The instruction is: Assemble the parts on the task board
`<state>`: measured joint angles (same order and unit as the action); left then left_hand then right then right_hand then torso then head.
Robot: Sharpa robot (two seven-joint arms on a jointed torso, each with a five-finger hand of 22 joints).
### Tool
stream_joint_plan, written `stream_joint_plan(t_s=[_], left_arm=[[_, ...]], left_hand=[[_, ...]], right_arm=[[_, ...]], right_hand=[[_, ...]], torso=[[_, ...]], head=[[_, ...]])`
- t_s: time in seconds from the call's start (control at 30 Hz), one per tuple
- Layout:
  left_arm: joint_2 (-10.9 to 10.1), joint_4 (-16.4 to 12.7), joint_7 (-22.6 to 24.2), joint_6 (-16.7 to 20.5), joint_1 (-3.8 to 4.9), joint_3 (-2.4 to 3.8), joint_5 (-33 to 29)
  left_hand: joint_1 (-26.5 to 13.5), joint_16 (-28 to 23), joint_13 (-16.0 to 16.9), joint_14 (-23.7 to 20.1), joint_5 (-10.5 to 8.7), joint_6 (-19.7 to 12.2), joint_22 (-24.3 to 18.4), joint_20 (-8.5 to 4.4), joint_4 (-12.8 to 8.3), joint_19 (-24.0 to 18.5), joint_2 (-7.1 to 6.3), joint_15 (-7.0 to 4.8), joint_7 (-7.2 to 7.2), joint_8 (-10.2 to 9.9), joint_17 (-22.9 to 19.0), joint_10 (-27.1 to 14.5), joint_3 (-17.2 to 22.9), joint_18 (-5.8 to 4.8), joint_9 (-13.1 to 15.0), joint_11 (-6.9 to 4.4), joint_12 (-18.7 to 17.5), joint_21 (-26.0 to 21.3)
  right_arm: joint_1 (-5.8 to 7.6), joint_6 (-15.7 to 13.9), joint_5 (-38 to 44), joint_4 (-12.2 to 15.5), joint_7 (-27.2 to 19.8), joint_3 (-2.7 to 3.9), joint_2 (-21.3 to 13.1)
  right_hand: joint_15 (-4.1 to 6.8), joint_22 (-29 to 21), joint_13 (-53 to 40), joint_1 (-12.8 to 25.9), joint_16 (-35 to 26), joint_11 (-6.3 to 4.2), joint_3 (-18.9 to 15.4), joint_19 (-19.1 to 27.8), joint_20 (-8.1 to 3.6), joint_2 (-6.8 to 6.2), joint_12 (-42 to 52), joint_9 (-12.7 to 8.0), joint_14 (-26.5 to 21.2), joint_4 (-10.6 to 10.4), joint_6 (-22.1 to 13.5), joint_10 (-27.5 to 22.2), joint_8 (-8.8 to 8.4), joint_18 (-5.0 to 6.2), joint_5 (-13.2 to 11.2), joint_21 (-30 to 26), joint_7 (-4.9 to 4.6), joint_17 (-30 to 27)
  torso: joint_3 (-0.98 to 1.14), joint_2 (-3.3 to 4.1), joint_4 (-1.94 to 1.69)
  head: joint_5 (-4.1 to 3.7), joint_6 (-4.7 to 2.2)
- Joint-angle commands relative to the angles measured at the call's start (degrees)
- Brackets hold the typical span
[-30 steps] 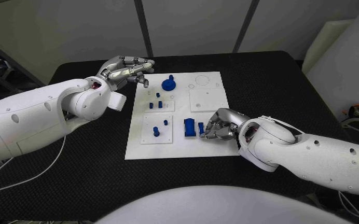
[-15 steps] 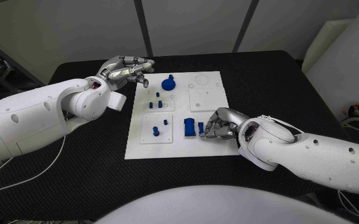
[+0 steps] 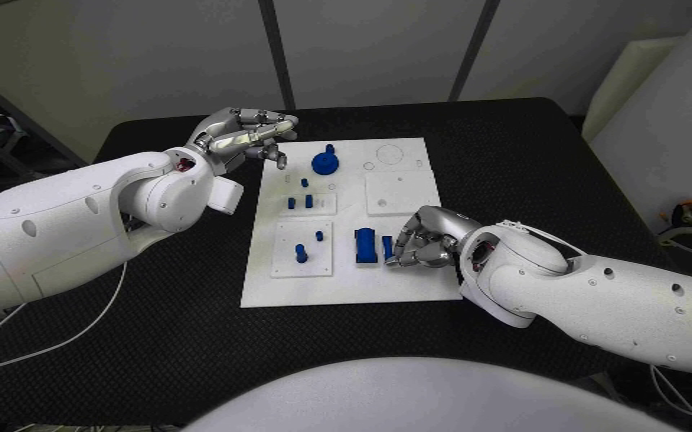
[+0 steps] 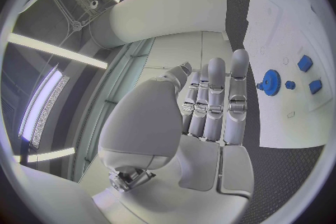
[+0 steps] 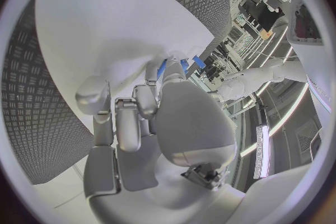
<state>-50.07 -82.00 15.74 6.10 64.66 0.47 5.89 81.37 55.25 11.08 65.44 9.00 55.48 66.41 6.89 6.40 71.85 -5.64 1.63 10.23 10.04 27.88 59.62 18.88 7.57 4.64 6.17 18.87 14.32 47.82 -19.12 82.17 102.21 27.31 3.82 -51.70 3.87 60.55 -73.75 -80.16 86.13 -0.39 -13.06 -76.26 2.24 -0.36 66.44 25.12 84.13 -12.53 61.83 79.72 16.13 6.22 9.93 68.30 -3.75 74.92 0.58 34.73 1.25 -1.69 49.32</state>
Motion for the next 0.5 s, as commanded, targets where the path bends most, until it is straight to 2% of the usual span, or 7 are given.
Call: stream_joint_plan(t_s=[0.03,0.3,0.5], left_arm=[[0.01,-0.02,-0.07,-0.69,0.08,0.04,-0.16],[0.10,0.08,-0.04,-0.70,0.06,0.04,-0.15],[0.10,0.13,-0.04,-0.66,0.00,0.04,-0.15]], left_hand=[[0.32,0.19,0.01,-0.34,0.20,-0.27,-0.05,0.07,-0.36,0.16,0.15,-0.05,0.04,0.36,-0.10,-0.35,0.05,2.80,-0.09,-0.07,0.30,-0.33],[0.32,0.19,0.01,-0.34,0.20,-0.27,-0.05,0.07,-0.36,0.16,0.15,-0.05,0.04,0.36,-0.10,-0.35,0.05,2.80,-0.09,-0.07,0.30,-0.33],[0.32,0.19,0.01,-0.34,0.20,-0.27,-0.05,0.07,-0.36,0.16,0.15,-0.05,0.04,0.36,-0.10,-0.35,0.05,2.80,-0.09,-0.07,0.30,-0.33]], right_arm=[[-0.11,1.21,1.17,0.16,1.55,-0.16,-0.56],[-0.12,-0.25,1.58,2.23,1.10,-0.18,-1.88],[-0.13,-1.79,1.39,3.21,0.72,-0.18,-3.09]], right_hand=[[0.13,-0.11,0.29,-0.12,-0.31,0.08,-0.62,0.41,0.10,-0.78,-0.36,0.12,4.41,0.14,-0.45,-0.32,-0.01,-0.18,-0.81,-0.33,-0.24,8.09],[-0.02,-0.14,0.21,1.15,-0.35,0.24,-1.43,0.41,0.25,-0.88,-0.24,0.26,4.40,-0.51,-0.65,-0.31,0.09,-0.17,-2.08,-0.42,-0.38,8.05],[0.05,-0.08,0.00,6.03,-0.38,0.12,-2.75,0.29,0.26,-0.39,0.10,0.48,4.42,-3.97,-0.65,-0.15,0.35,-0.16,1.14,-0.41,-0.17,8.03]], torso=[[0.02,0.00,0.04],[0.06,-0.01,0.05],[0.04,0.04,0.05]], head=[[0.05,-0.01],[-0.01,0.03],[-0.05,0.01]])
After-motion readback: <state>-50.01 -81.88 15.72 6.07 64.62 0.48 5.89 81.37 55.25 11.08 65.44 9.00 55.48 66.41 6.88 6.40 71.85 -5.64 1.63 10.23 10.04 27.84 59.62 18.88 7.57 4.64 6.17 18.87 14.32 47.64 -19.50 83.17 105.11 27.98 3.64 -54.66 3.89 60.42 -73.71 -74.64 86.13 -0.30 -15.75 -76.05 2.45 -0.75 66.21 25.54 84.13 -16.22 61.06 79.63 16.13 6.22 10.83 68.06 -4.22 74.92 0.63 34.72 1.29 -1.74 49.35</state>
